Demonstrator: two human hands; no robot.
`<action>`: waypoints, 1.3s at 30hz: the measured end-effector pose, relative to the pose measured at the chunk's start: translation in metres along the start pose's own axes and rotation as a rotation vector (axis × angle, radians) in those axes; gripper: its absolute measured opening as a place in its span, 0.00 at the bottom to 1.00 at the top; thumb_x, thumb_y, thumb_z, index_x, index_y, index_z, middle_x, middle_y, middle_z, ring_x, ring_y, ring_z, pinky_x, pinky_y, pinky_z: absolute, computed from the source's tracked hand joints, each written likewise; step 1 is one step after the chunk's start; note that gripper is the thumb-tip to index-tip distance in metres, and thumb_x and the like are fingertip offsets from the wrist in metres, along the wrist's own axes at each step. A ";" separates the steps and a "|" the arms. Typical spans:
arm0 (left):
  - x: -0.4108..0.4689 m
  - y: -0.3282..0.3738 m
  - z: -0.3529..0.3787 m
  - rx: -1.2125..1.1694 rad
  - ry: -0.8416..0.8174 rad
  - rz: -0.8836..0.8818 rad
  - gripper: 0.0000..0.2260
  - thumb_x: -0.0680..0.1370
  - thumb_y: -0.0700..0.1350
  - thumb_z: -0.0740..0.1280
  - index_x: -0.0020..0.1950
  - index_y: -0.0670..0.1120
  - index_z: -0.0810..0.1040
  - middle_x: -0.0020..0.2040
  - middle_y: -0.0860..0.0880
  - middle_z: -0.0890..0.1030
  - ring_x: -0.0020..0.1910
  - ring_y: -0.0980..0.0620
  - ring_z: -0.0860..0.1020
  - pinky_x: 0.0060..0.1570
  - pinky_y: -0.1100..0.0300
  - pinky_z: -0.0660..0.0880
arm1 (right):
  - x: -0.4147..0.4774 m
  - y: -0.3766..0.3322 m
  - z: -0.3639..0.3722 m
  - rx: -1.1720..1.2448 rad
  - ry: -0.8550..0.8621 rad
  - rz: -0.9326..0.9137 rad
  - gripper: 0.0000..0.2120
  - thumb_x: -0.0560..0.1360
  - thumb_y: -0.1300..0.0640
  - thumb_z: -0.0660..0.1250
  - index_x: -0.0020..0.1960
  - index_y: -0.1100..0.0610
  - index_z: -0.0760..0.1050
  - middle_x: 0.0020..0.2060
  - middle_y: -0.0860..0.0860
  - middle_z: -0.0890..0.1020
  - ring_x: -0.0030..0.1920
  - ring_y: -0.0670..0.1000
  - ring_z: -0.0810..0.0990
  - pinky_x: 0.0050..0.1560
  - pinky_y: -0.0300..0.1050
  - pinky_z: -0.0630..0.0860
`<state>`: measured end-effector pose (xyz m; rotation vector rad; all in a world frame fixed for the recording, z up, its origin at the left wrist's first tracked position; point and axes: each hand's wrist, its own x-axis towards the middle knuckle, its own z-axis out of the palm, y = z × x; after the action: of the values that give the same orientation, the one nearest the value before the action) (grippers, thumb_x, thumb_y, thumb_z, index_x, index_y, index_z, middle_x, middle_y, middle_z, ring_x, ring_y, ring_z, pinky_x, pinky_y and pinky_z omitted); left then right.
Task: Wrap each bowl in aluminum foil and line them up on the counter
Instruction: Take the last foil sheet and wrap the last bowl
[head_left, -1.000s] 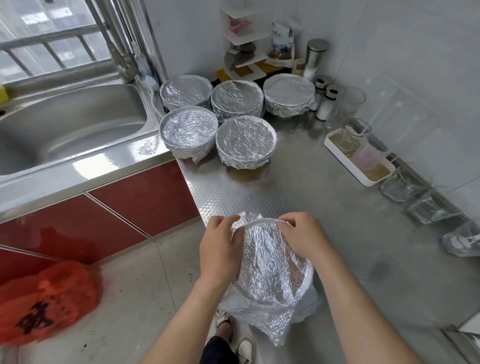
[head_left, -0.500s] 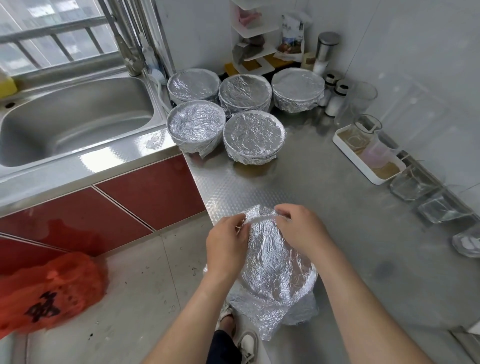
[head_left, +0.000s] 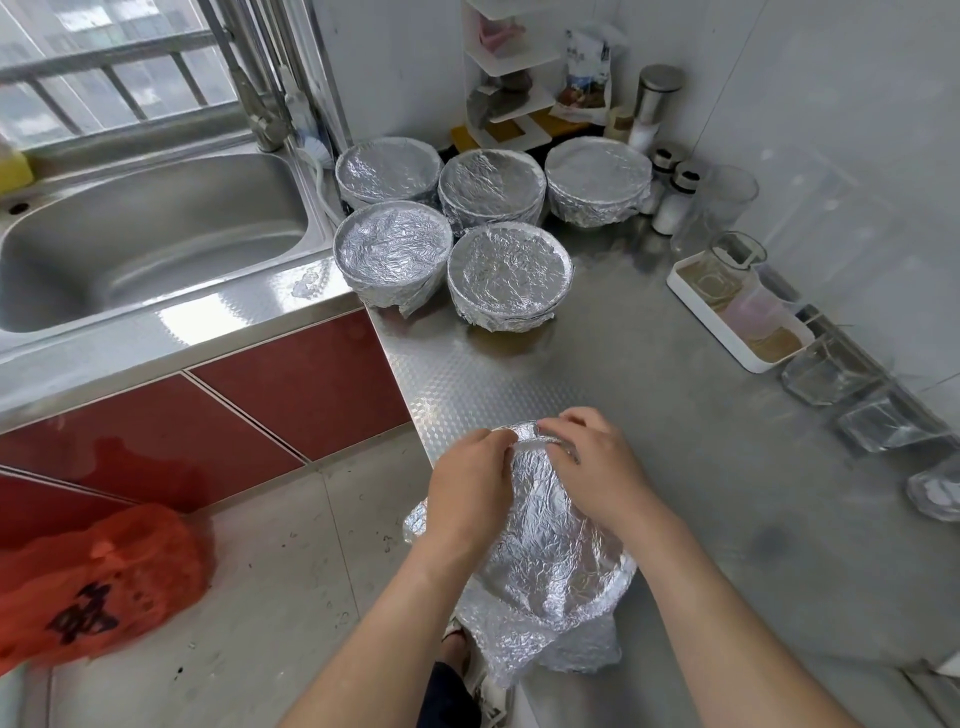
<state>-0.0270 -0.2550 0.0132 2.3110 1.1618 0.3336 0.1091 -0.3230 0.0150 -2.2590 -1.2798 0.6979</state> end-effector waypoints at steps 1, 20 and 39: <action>0.001 0.001 0.001 0.003 0.001 0.015 0.11 0.82 0.43 0.59 0.59 0.47 0.80 0.49 0.49 0.80 0.46 0.48 0.78 0.43 0.56 0.70 | 0.000 0.000 0.000 0.011 0.002 -0.013 0.15 0.79 0.59 0.63 0.64 0.54 0.77 0.61 0.51 0.77 0.60 0.52 0.75 0.62 0.42 0.68; 0.032 0.006 0.002 0.022 -0.229 0.105 0.16 0.81 0.45 0.63 0.68 0.50 0.76 0.62 0.46 0.77 0.61 0.45 0.73 0.59 0.56 0.68 | -0.012 0.012 0.003 -0.044 0.256 0.078 0.10 0.79 0.61 0.62 0.54 0.57 0.81 0.46 0.54 0.80 0.45 0.56 0.78 0.44 0.49 0.73; 0.037 0.002 -0.012 -0.089 -0.260 0.048 0.13 0.79 0.51 0.66 0.62 0.50 0.81 0.58 0.52 0.82 0.55 0.52 0.79 0.53 0.61 0.71 | -0.007 0.012 -0.008 0.072 0.089 0.087 0.16 0.79 0.56 0.63 0.67 0.55 0.75 0.59 0.52 0.76 0.58 0.52 0.75 0.56 0.38 0.67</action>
<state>-0.0090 -0.2225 0.0238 2.2285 0.9460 0.0945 0.1187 -0.3359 0.0155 -2.2720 -1.1032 0.6551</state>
